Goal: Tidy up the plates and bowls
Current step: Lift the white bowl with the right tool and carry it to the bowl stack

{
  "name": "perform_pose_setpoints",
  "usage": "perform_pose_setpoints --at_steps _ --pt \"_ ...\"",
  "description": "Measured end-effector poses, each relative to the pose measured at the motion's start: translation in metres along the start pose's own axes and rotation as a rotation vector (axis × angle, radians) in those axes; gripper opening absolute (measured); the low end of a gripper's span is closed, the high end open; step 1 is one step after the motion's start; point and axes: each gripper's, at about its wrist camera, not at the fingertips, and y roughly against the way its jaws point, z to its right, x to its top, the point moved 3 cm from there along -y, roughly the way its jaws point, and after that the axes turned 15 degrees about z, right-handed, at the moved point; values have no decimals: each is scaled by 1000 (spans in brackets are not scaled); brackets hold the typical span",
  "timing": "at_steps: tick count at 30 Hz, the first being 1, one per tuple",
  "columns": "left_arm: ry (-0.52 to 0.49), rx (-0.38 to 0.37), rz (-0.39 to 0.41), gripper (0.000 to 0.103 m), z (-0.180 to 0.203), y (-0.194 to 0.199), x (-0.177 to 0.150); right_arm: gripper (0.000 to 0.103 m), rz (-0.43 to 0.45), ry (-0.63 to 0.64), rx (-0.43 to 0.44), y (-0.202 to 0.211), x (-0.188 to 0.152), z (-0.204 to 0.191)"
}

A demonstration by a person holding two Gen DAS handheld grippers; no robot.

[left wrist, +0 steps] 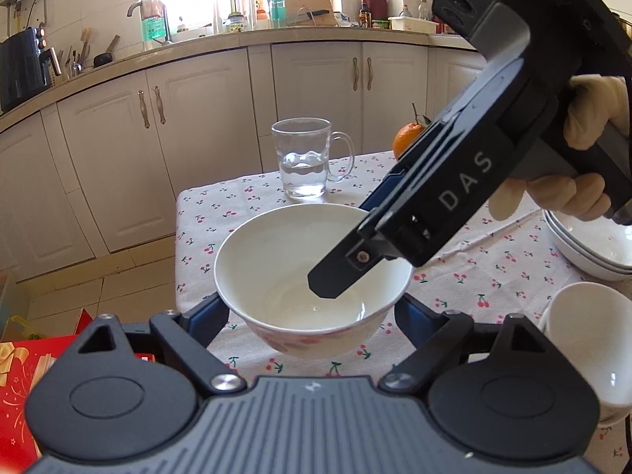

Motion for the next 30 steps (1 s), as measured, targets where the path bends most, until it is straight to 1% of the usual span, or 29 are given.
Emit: perform_pose_setpoints --at_steps 5,15,23,30 --pt "-8 -28 15 90 17 23 11 74 20 17 -4 33 -7 -14" --pt "-27 -53 40 90 58 63 24 74 65 38 -17 96 -29 -41" --pt "-43 -83 51 90 94 81 29 74 90 45 -46 139 -53 -53" --pt "-43 -135 52 90 123 86 29 74 96 42 -94 170 -76 -54"
